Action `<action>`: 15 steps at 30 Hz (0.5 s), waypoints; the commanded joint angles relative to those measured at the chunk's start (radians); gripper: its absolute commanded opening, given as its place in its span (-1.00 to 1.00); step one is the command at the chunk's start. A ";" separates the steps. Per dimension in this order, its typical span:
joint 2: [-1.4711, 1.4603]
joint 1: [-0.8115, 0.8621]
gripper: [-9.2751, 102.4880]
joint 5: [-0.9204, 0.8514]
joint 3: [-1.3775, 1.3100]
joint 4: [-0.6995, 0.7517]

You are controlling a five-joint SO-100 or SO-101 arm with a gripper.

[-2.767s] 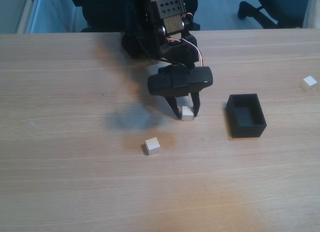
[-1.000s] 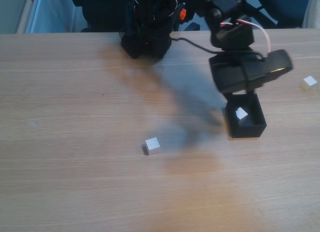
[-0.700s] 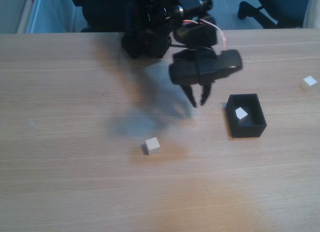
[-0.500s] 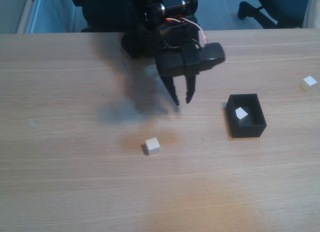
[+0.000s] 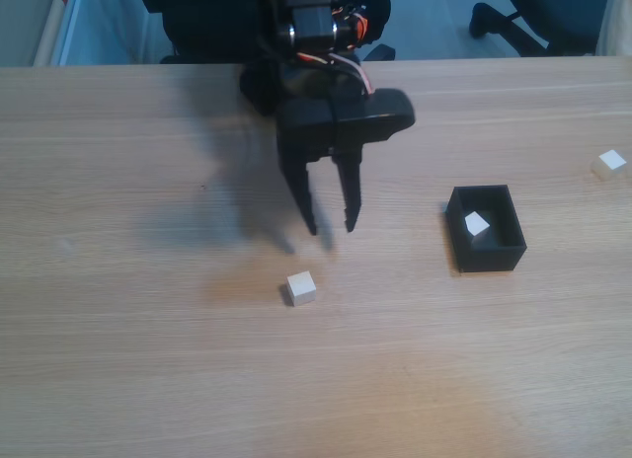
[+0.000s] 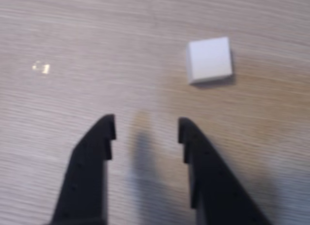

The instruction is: Pick blocks and place them in the box.

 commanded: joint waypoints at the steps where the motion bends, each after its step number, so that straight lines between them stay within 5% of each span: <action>1: -0.055 0.031 -0.56 -0.028 -0.015 -0.060; 15: -0.359 0.106 -0.55 -0.077 -0.213 -0.129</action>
